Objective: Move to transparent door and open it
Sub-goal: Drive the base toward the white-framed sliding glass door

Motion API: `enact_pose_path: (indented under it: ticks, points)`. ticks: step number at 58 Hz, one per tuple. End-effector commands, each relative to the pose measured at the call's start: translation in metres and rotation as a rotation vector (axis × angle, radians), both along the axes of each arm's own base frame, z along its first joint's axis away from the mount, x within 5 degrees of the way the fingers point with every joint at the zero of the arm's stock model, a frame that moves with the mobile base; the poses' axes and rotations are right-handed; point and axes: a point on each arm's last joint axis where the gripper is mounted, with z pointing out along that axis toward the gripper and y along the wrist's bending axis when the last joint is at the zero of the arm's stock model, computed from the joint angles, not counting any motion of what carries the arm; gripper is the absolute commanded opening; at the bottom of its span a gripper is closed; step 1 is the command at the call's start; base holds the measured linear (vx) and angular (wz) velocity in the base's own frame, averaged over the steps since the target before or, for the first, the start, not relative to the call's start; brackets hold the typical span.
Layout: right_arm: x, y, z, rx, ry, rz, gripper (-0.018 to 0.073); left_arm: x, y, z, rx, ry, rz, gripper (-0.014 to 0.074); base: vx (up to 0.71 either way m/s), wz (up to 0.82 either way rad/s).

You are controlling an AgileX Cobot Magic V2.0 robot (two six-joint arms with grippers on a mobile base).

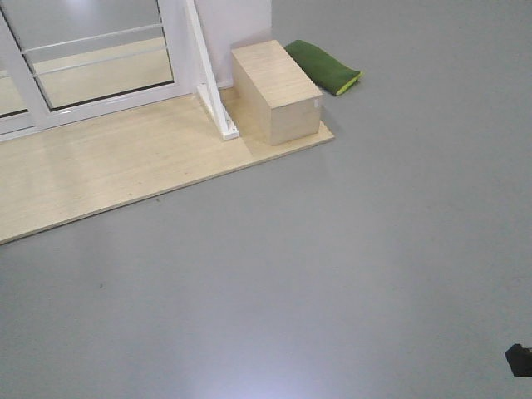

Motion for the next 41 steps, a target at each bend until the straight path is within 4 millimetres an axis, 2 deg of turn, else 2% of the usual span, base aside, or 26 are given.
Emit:
enact_pose_path:
  ticks: [1,41]
  points:
    - [-0.0004,0.0004,0.0036,-0.012,-0.085,0.004,-0.0005,0.0002,-0.0004,-0.0017,-0.018,-0.067,-0.006,-0.0006,0.5,0.38]
    - [-0.0004,0.0004,0.0037,-0.012,-0.085,0.004,-0.0005,0.0002,-0.0004,-0.0017,-0.018,-0.067,-0.006,-0.0006,0.47,0.39]
